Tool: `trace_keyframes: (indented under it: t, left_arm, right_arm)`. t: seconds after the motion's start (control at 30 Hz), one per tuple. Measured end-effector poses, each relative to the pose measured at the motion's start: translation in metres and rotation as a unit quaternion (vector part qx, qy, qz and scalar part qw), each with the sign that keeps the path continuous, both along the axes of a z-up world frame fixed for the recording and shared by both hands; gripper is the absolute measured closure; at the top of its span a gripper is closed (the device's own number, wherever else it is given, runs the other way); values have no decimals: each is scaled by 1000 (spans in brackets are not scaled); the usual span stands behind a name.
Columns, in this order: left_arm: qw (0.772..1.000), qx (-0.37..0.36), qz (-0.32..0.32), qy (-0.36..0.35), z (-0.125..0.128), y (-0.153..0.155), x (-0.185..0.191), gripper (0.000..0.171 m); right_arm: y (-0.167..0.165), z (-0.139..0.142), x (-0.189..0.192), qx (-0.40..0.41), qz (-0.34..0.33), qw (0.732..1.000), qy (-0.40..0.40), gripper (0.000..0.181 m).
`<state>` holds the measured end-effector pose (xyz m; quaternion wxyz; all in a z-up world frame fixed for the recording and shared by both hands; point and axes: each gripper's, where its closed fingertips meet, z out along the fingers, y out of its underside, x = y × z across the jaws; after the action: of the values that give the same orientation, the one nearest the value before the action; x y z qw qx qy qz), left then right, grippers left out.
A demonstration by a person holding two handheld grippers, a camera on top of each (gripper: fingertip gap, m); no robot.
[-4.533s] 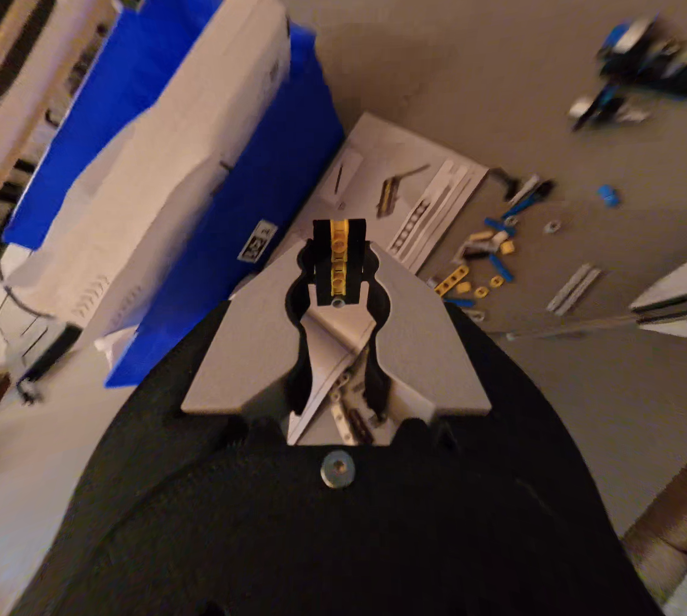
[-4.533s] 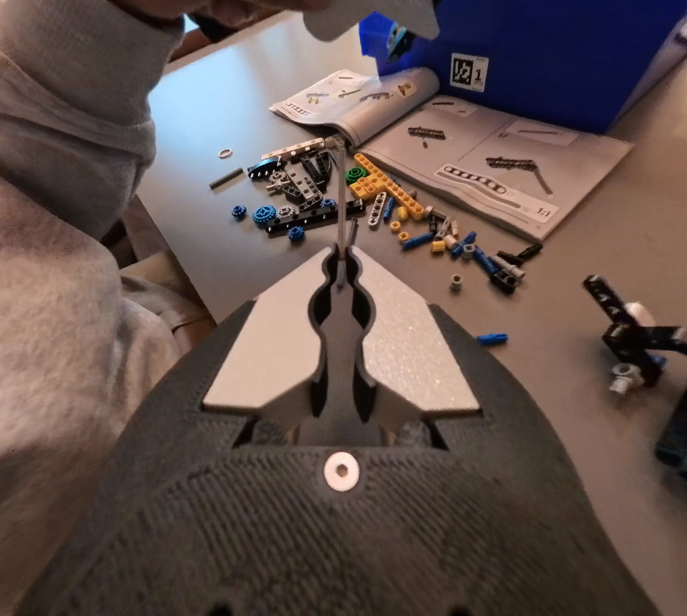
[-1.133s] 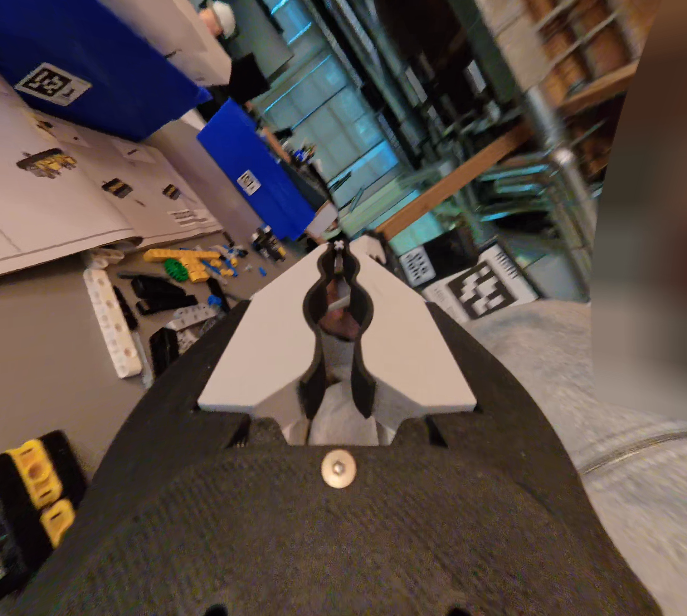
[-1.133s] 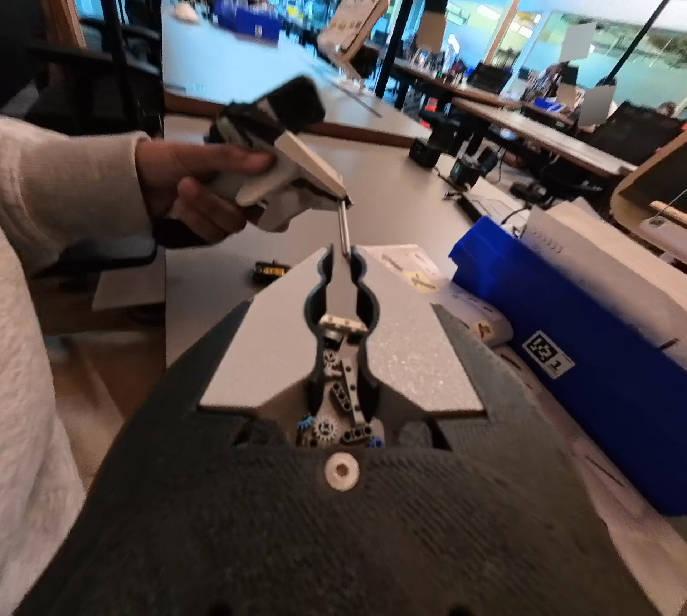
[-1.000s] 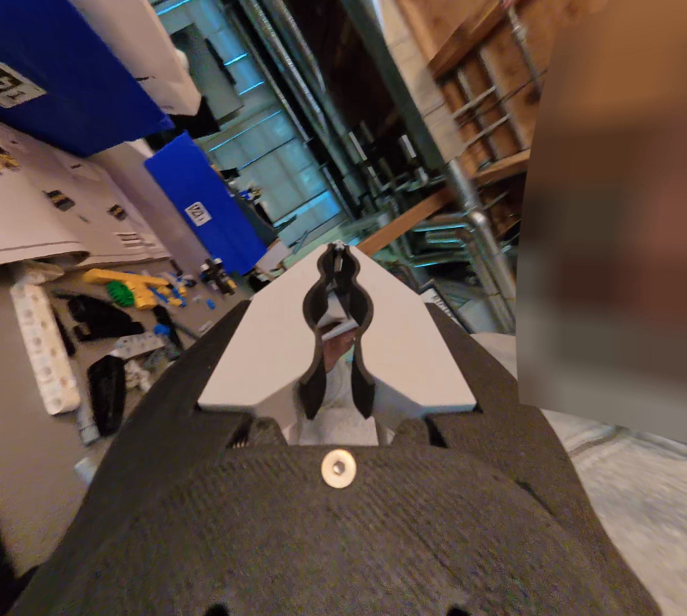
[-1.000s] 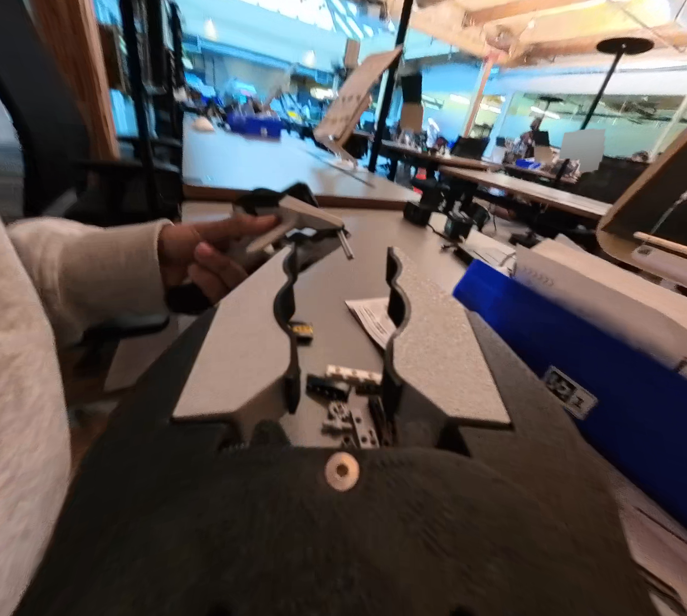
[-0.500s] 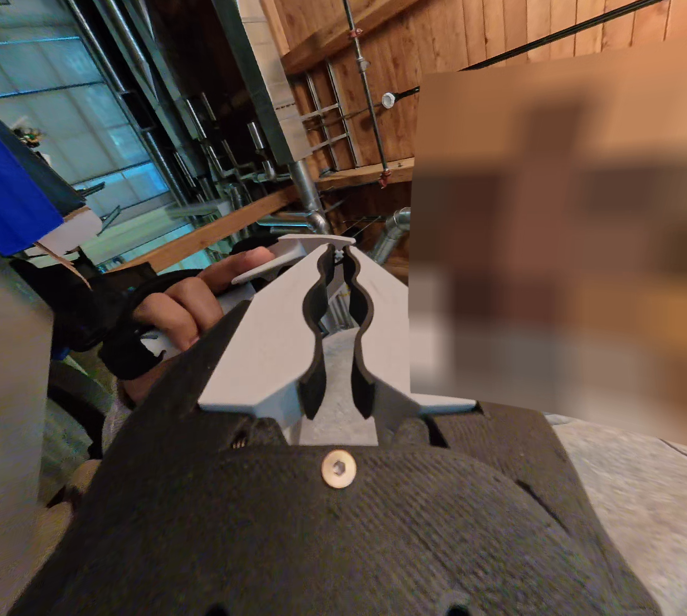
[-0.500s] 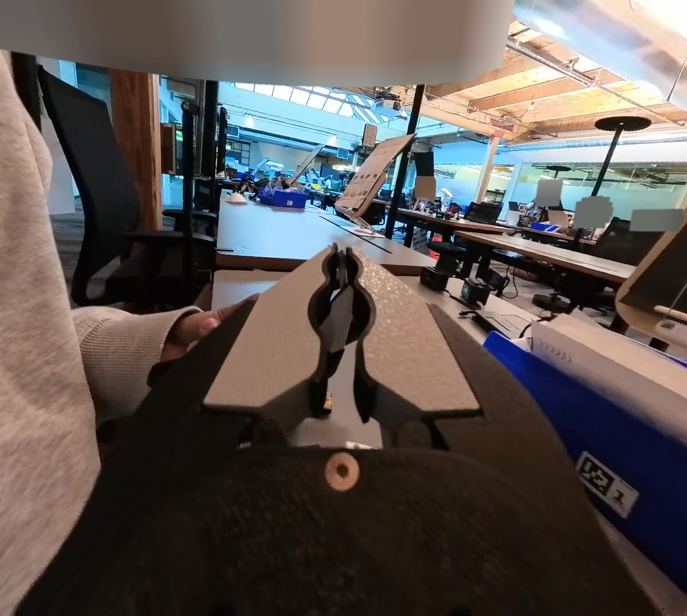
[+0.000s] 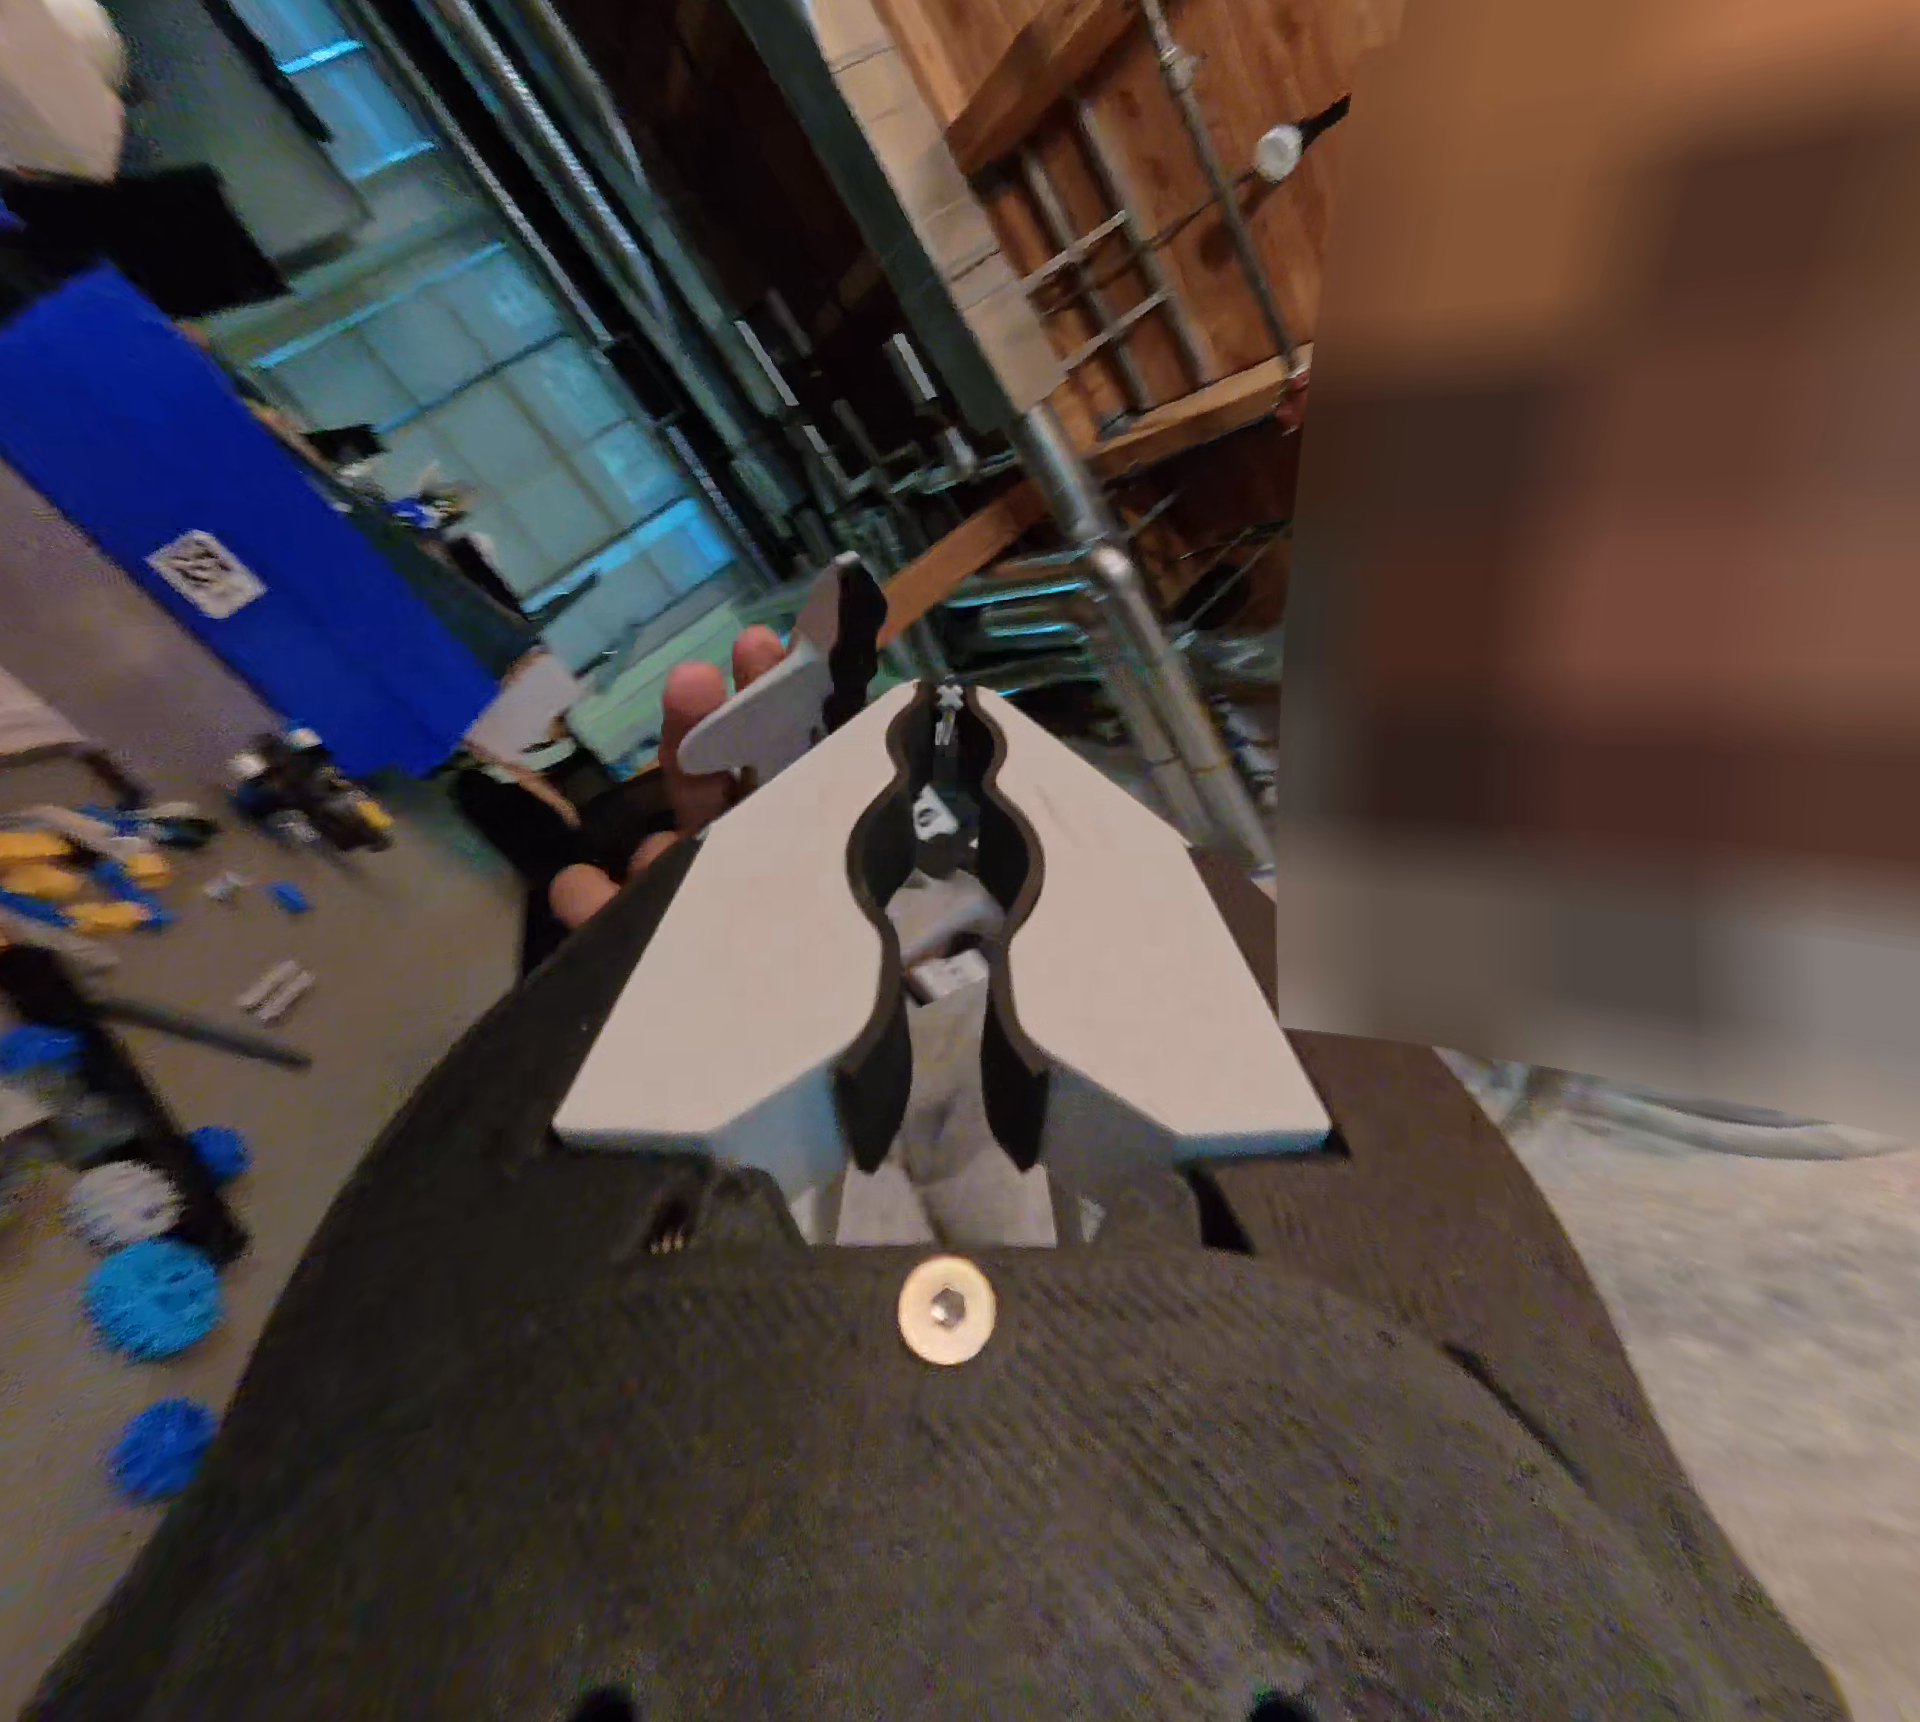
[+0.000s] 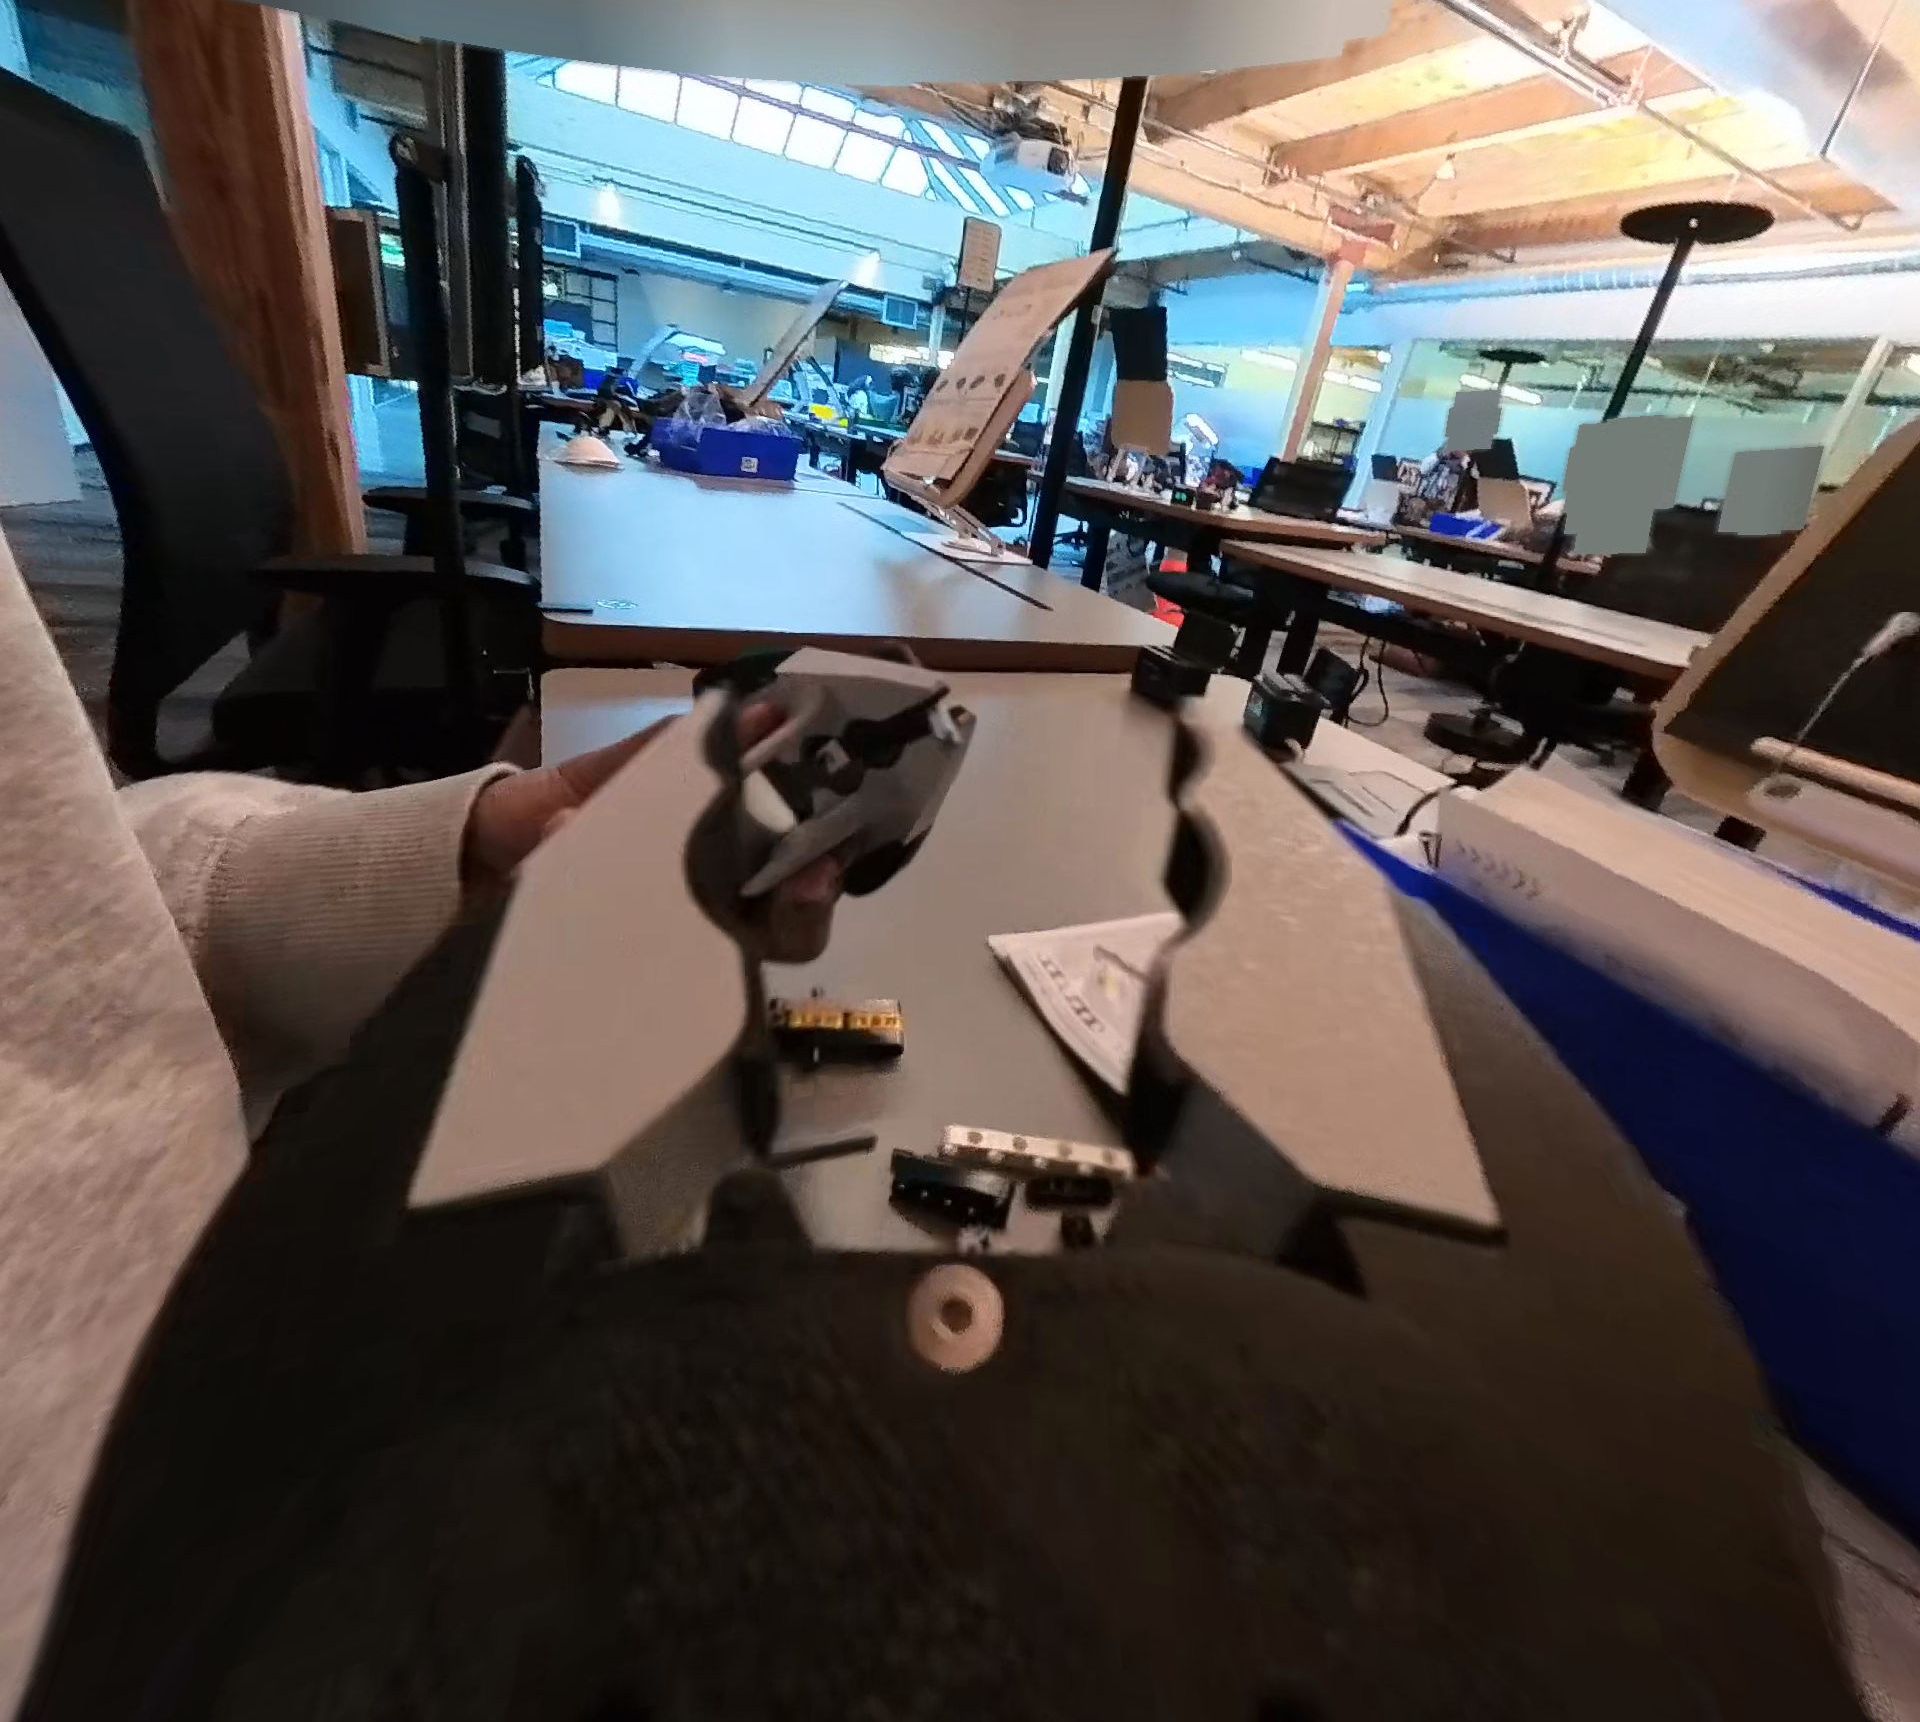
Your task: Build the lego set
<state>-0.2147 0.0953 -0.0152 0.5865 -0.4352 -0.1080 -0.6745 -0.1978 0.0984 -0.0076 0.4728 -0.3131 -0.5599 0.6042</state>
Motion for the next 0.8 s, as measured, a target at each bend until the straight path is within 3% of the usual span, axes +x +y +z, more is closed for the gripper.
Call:
trace_keyframes:
  t: [0.03, 0.1, 0.17, 0.27, 0.4, 0.53, 0.6, 0.8]
  left_arm:
    - [1000, -2, 7, 19, -1, -1, 0, 170]
    - [999, -4, 18, 41, -4, -3, -3, 170]
    - [998, -17, 29, 58, -10, -2, -7, 170]
    - [997, -25, 34, 57, -16, -4, -14, 170]
    - [997, -32, 25, 69, -21, -4, -13, 170]
    - [996, -36, 4, 81, -25, -2, -4, 170]
    - [996, -33, -3, 81, -25, -2, -1, 170]
    - [996, -34, 1, 84, -25, -1, -2, 170]
  right_arm:
    - [-3, -5, 0, 8, 0, 1000, -11, 85]
    - [-7, -20, -4, 39, -6, 998, -50, 89]
    - [-6, -25, -4, 52, -15, 997, -55, 129]
    - [5, -21, -2, 31, -35, 998, -38, 148]
    - [5, -29, 0, -9, -4, 997, -77, 149]
    - [-9, -40, 2, -65, 59, 986, -145, 167]
    - [-5, -39, 2, -72, 54, 986, -142, 178]
    - [-2, -39, 0, -55, 41, 989, -134, 179]
